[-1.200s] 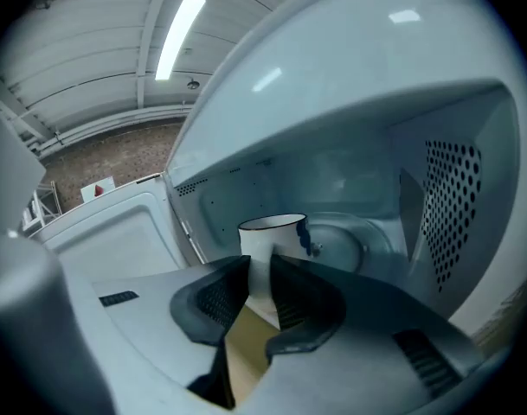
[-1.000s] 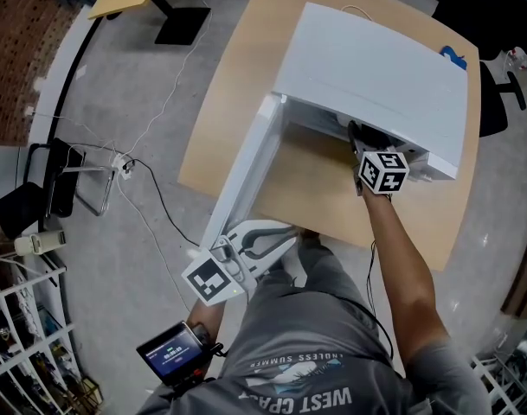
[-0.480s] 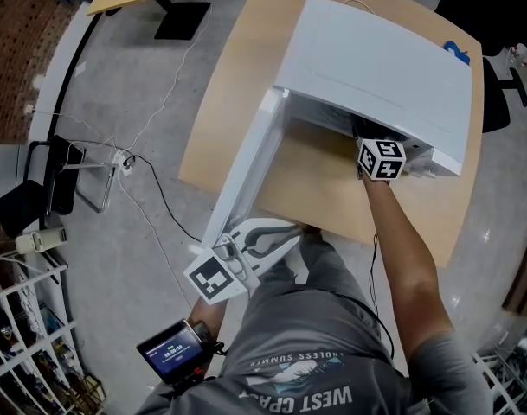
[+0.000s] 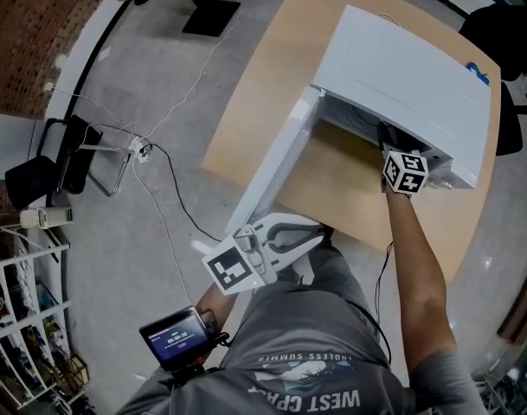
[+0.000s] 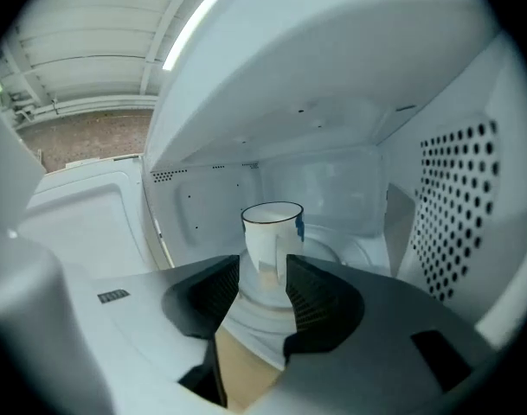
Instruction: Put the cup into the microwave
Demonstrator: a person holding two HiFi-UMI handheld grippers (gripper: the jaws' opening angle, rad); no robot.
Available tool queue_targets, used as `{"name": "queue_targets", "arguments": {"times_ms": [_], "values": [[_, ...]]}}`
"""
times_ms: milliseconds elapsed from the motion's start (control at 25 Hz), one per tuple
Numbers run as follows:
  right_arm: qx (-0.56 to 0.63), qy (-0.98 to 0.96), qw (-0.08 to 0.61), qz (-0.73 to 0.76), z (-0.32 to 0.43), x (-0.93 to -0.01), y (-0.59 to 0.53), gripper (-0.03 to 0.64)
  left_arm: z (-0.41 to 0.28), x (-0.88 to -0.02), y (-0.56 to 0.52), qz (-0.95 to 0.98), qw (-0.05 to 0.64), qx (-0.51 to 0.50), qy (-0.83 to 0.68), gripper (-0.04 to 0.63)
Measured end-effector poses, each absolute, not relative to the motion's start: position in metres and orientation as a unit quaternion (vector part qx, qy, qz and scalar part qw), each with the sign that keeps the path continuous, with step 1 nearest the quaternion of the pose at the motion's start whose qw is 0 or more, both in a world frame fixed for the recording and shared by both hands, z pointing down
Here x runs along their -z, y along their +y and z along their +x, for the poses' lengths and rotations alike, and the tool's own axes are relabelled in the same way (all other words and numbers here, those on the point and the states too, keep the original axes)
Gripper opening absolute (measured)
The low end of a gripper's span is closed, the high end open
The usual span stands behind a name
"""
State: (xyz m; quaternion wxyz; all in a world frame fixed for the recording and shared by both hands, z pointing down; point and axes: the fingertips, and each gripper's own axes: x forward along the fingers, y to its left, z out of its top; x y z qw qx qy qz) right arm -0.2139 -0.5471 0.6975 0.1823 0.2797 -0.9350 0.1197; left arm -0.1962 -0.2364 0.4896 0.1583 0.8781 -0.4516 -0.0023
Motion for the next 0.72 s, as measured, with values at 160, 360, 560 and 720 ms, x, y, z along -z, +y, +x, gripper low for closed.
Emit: {"name": "queue_targets", "arguments": {"times_ms": [160, 360, 560, 720], "values": [[-0.129, -0.933, 0.159, 0.296, -0.184, -0.687, -0.529, 0.158, -0.191, -0.492, -0.232, 0.879, 0.153, 0.002, -0.451, 0.025], [-0.138, -0.942, 0.12, 0.281, -0.17, -0.637, -0.468, 0.043, -0.196, -0.47, -0.207, 0.888, 0.121, 0.007, -0.443, 0.025], [-0.133, -0.96, 0.101, 0.227, -0.173, -0.564, -0.395, 0.018, -0.196, -0.446, -0.178, 0.9, 0.077, 0.006, -0.429, 0.025], [-0.104, -0.974, 0.072, 0.187, -0.167, -0.498, -0.334, 0.018, -0.195, -0.434, -0.156, 0.903, 0.06, 0.004, -0.426, 0.025]]}}
